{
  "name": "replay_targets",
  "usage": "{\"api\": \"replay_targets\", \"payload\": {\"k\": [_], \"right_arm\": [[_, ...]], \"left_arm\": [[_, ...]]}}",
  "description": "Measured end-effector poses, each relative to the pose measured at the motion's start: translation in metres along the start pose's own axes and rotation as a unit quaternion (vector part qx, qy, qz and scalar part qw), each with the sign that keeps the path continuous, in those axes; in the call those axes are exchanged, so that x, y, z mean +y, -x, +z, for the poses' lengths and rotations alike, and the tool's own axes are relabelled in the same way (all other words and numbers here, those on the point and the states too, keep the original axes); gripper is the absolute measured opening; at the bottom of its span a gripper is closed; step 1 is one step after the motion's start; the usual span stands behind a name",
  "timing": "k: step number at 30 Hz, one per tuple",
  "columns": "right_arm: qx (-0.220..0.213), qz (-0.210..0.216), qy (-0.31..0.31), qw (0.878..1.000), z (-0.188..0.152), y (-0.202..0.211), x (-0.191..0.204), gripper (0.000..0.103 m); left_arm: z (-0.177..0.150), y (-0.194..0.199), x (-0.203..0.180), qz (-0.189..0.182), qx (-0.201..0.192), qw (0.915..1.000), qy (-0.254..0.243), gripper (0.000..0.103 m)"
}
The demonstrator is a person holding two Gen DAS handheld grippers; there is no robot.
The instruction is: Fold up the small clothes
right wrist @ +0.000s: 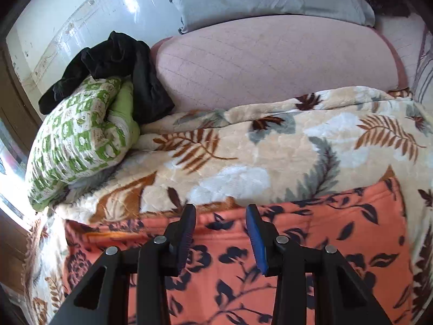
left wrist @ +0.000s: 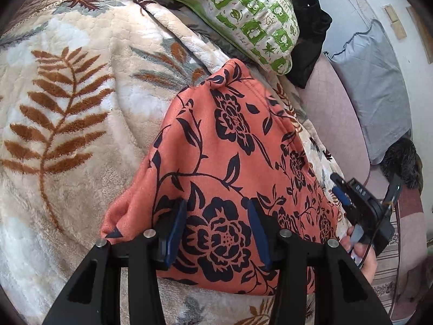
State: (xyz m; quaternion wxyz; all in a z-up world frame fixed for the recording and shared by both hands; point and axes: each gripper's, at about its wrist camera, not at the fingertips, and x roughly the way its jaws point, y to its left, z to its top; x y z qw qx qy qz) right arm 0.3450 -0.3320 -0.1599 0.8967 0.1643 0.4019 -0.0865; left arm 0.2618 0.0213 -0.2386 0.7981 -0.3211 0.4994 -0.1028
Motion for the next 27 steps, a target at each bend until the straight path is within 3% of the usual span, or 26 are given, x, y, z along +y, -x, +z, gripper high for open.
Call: {"api": "replay_targets", "payload": {"k": [4,6,8,10,14,18,20,22,24,27], "right_arm": [[0.04,-0.082,0.004,0.996,-0.023,-0.003,-0.042,0.042],[0.082,-0.114,-0.003,0.99,-0.035,-0.021,-0.067,0.04],[0.066,-0.105,-0.009,0.992,-0.035,-0.008,-0.064,0.042],[0.064,-0.056,-0.003,0.996,-0.03,0.003,-0.041,0.042],[0.06,0.013,0.09,0.994,-0.033,0.008,0.047,0.042],[0.091,0.087,0.136,0.983,-0.047,-0.014,0.129,0.042],[0.124,0.092,0.151,0.976,-0.059,-0.037,0.16,0.042],[0.153,0.066,0.164,0.972,-0.072,-0.061,0.176,0.043],[0.128,0.063,0.166,0.976,-0.072,-0.06,0.18,0.044],[0.13,0.089,0.127,0.979,-0.064,-0.044,0.159,0.043]], "left_arm": [[-0.005,0.008,0.0,0.017,-0.011,0.9998,-0.005,0.048],[-0.007,0.012,-0.004,0.03,-0.016,0.9992,-0.023,0.048],[-0.007,0.016,-0.005,0.044,-0.023,0.9982,-0.034,0.048],[-0.005,0.02,-0.003,0.05,-0.028,0.9977,-0.037,0.048],[-0.001,0.017,0.006,0.059,-0.014,0.9978,-0.028,0.048],[0.0,0.015,0.009,0.054,0.0,0.998,-0.034,0.048],[0.001,0.014,0.01,0.053,0.008,0.9978,-0.04,0.048],[0.002,0.013,0.01,0.054,0.013,0.9974,-0.046,0.048],[0.003,0.012,0.008,0.056,0.014,0.9971,-0.049,0.048],[0.004,0.01,0.004,0.064,0.013,0.9965,-0.053,0.048]]}}
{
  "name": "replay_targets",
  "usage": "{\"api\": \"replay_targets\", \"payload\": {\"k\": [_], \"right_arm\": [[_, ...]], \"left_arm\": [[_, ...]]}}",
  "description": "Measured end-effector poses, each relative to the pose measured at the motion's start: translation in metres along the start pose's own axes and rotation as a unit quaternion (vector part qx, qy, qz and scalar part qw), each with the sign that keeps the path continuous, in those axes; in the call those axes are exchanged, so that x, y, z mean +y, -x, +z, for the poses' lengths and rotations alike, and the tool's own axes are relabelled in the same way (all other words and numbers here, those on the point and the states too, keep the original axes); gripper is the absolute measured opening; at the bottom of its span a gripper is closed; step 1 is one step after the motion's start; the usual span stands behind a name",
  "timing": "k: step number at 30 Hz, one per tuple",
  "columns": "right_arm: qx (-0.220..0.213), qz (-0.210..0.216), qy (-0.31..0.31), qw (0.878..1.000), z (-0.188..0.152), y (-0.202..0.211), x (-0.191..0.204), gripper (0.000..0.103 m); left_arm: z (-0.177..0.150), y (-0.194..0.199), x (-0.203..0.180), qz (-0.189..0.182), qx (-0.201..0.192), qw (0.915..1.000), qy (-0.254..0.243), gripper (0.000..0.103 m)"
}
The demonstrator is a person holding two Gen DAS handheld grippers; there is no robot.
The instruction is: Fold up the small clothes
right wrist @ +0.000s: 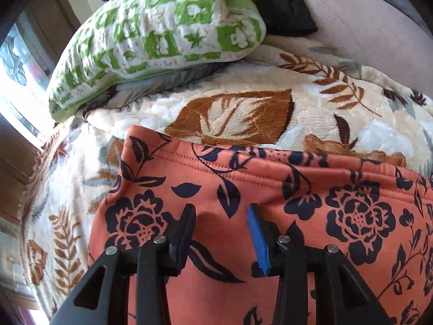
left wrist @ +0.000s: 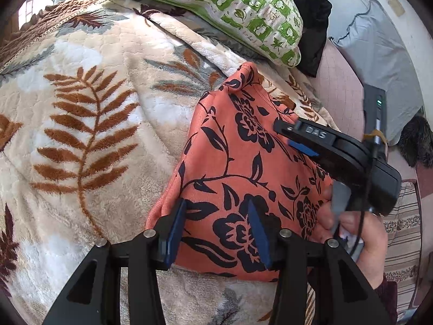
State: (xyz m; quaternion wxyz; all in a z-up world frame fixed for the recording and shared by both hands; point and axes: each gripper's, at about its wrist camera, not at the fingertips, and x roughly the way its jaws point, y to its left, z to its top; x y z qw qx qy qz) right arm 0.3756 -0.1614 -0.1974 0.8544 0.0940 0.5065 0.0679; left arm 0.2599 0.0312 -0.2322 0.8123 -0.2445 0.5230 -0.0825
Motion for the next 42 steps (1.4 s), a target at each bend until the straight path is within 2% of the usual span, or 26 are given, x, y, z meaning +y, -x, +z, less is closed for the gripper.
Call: {"api": "replay_targets", "payload": {"k": [4,7,10,12,13,17,19,22,24,26,29,32,35,38,40,42], "right_arm": [[-0.052,-0.052,-0.025,0.997,-0.01,0.047,-0.056,0.043],[-0.071,-0.115,-0.075,0.988,-0.023,0.078,-0.123,0.043],[-0.06,-0.171,-0.134,0.974,-0.039,0.093,-0.192,0.043],[-0.021,-0.187,-0.16,0.969,-0.053,0.091,-0.229,0.044],[-0.009,-0.17,-0.163,0.972,-0.062,0.091,-0.24,0.044],[-0.05,-0.144,-0.145,0.978,-0.078,0.121,-0.228,0.044],[-0.078,-0.086,-0.149,0.982,-0.092,0.141,-0.212,0.05],[-0.082,-0.01,-0.143,0.986,-0.119,0.158,-0.193,0.056],[-0.084,0.029,-0.141,0.986,-0.146,0.17,-0.182,0.058],[-0.085,0.062,-0.158,0.982,-0.177,0.18,-0.179,0.065],[-0.078,0.102,-0.212,0.969,-0.214,0.181,-0.191,0.066],[-0.063,0.108,-0.268,0.955,-0.231,0.172,-0.208,0.066],[-0.064,0.144,-0.327,0.932,-0.237,0.163,-0.228,0.066],[-0.06,0.152,-0.386,0.908,-0.243,0.148,-0.249,0.068],[-0.07,0.177,-0.422,0.886,-0.246,0.142,-0.263,0.068],[-0.088,0.197,-0.446,0.869,-0.245,0.139,-0.274,0.068]], "left_arm": [[-0.003,0.001,-0.005,0.014,-0.007,0.9998,-0.013,0.048],[-0.006,0.001,-0.007,0.022,-0.012,0.9995,-0.019,0.048],[-0.008,-0.001,-0.01,0.035,-0.016,0.9988,-0.03,0.048],[-0.008,-0.004,-0.013,0.045,-0.016,0.9981,-0.039,0.048],[-0.009,-0.005,-0.014,0.052,-0.016,0.9976,-0.044,0.048],[-0.009,-0.003,-0.016,0.055,-0.023,0.9971,-0.046,0.048],[-0.011,0.003,-0.014,0.055,-0.029,0.9972,-0.043,0.048],[-0.018,0.018,-0.016,0.057,-0.045,0.996,-0.051,0.048],[-0.026,0.031,-0.016,0.049,-0.057,0.9954,-0.059,0.048],[-0.04,0.042,-0.012,0.028,-0.059,0.9963,-0.057,0.049],[-0.059,0.047,-0.004,0.0,-0.042,0.9986,-0.031,0.05],[-0.084,0.044,0.004,-0.023,-0.02,0.9994,-0.014,0.05],[-0.094,0.032,0.014,-0.075,0.016,0.9965,0.033,0.05],[-0.087,0.024,0.016,-0.11,0.019,0.9919,0.061,0.05],[-0.08,0.016,0.017,-0.123,0.021,0.9889,0.081,0.05],[-0.072,0.002,0.021,-0.15,0.036,0.9813,0.115,0.051]]}}
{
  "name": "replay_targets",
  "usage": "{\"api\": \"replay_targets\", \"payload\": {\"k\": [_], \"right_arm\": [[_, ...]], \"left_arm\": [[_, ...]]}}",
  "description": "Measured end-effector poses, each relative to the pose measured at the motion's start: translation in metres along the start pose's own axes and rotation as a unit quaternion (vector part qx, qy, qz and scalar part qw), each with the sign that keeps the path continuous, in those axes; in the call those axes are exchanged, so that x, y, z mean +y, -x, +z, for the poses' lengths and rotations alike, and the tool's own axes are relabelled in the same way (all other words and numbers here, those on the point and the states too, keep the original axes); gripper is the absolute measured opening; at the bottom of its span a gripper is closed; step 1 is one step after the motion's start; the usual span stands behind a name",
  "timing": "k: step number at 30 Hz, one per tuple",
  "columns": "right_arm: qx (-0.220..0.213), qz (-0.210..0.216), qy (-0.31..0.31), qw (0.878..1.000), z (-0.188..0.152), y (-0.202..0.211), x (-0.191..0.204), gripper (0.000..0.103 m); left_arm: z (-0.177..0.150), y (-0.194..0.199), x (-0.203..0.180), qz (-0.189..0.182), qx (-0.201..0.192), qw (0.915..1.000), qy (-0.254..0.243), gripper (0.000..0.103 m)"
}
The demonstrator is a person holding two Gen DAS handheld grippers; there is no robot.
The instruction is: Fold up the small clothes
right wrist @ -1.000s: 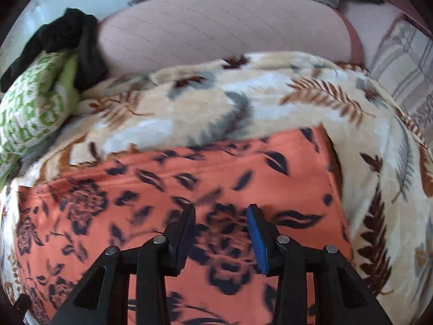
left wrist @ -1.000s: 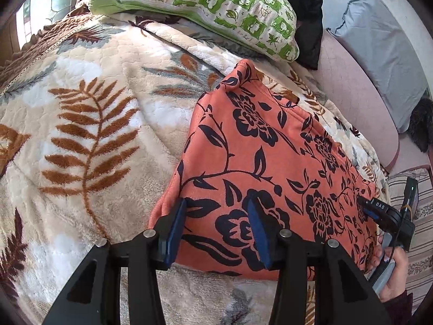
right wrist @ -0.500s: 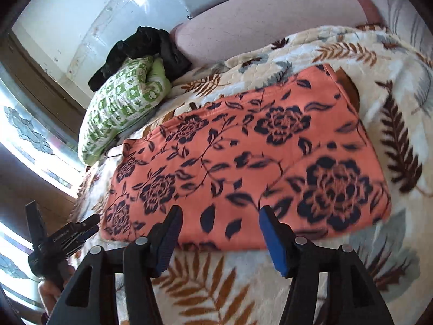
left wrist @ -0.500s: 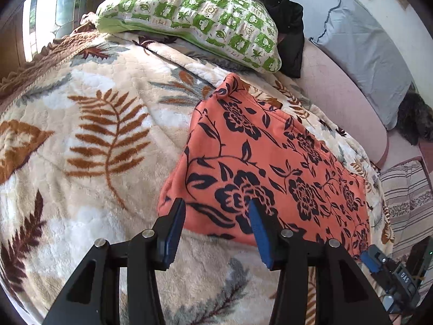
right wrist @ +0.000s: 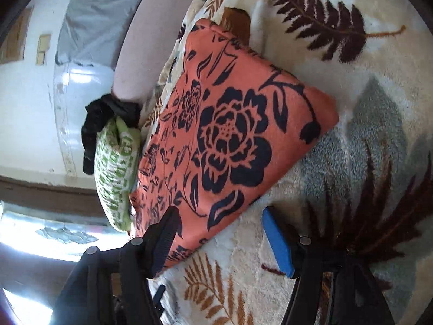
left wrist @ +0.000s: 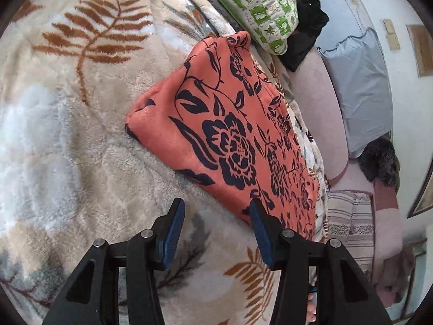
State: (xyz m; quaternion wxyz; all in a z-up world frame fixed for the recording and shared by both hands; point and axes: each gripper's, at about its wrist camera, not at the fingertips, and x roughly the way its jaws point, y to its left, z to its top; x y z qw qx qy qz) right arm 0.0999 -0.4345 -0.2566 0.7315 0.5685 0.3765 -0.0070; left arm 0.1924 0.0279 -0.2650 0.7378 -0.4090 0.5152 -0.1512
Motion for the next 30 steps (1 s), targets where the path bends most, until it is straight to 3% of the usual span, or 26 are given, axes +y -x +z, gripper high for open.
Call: {"api": "replay_targets", "payload": {"k": [3,11,12,13,15,16,17,21,30], "right_arm": [[-0.013,0.026,-0.022,0.999,0.011,-0.004,-0.004,0.069],[-0.043,0.058,-0.047,0.996,0.029,-0.019,-0.002,0.069],[-0.048,0.06,-0.048,0.996,0.031,-0.021,-0.001,0.069],[-0.055,0.061,-0.046,0.996,0.033,-0.023,0.0,0.069],[-0.07,0.049,-0.027,0.996,0.036,-0.027,0.006,0.056],[-0.077,0.028,-0.012,0.997,0.038,-0.03,0.009,0.033],[-0.081,0.001,0.0,0.997,0.04,-0.033,0.009,0.023],[-0.105,-0.033,0.035,0.993,0.036,-0.032,0.021,0.02],[-0.169,-0.079,0.138,0.973,0.013,0.001,0.058,0.013]], "left_arm": [[0.012,-0.013,0.008,-0.024,0.0,0.9988,0.043,0.05],[0.023,-0.02,0.004,-0.035,-0.04,0.996,0.072,0.049],[0.024,-0.021,0.004,-0.036,-0.046,0.9957,0.072,0.048],[0.025,-0.02,0.003,-0.031,-0.052,0.9956,0.071,0.038],[0.024,-0.022,0.003,-0.013,-0.062,0.9958,0.066,0.027],[0.024,-0.022,0.004,-0.011,-0.066,0.9955,0.067,0.024],[0.023,-0.021,0.003,-0.01,-0.07,0.9955,0.064,0.022],[0.022,-0.018,-0.006,0.005,-0.087,0.9956,0.033,0.017],[0.01,0.007,-0.021,0.021,-0.118,0.9926,-0.014,0.01]]}}
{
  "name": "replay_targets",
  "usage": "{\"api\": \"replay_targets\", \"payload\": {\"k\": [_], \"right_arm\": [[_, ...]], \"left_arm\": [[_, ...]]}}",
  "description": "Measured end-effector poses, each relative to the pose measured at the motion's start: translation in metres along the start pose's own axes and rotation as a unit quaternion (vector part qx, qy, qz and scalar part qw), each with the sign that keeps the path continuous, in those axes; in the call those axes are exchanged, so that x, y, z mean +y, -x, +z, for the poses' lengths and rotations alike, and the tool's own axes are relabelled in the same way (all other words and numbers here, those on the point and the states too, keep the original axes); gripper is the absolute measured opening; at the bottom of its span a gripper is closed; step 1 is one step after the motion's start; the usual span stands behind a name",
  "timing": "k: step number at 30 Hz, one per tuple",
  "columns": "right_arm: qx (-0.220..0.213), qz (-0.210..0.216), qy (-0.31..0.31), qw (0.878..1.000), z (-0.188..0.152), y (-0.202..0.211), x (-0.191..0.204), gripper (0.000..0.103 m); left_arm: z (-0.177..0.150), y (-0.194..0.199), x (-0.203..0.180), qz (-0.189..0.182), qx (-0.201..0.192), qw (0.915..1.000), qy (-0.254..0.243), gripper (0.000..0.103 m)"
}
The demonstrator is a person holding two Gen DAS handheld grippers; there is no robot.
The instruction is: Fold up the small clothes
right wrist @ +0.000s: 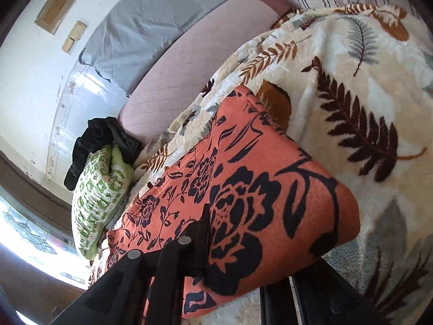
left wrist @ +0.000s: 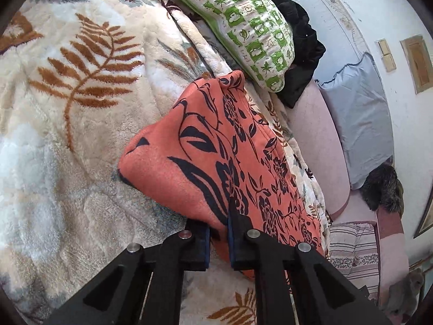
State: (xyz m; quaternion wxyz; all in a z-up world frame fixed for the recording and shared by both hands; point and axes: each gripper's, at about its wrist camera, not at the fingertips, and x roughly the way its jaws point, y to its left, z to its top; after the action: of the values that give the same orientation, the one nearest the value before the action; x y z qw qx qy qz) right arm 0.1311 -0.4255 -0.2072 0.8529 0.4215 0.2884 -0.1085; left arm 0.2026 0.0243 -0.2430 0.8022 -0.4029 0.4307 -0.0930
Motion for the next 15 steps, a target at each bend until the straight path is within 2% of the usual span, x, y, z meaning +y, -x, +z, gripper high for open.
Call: {"api": "replay_targets", "payload": {"k": [3,6,9,11,12,13,15], "right_arm": [[-0.002,-0.016,0.024,1.0,-0.008,0.008,0.009,0.013],[-0.005,-0.026,0.032,0.999,-0.015,0.013,0.009,0.013],[-0.011,-0.027,0.039,0.999,-0.02,0.024,0.009,0.013],[-0.006,-0.041,0.051,0.998,-0.022,0.022,0.011,0.013],[0.001,-0.048,0.05,0.998,-0.022,0.018,0.008,0.013],[0.011,-0.055,0.045,0.997,-0.022,0.014,0.004,0.013],[0.029,-0.058,0.017,0.998,-0.021,0.006,-0.006,0.016]], "left_arm": [[0.0,0.007,-0.002,0.005,-0.005,0.9997,-0.025,0.01],[-0.001,0.012,0.009,-0.006,0.0,1.0,-0.002,0.01],[-0.003,0.017,0.006,0.026,0.0,0.9991,-0.033,0.01],[0.0,0.008,0.015,0.028,0.022,0.9993,-0.012,0.012],[0.002,0.004,0.023,0.025,0.034,0.999,0.011,0.022],[0.003,-0.001,0.032,0.029,0.05,0.9977,0.035,0.04],[0.004,-0.003,0.044,-0.001,0.054,0.9958,0.074,0.041]]}}
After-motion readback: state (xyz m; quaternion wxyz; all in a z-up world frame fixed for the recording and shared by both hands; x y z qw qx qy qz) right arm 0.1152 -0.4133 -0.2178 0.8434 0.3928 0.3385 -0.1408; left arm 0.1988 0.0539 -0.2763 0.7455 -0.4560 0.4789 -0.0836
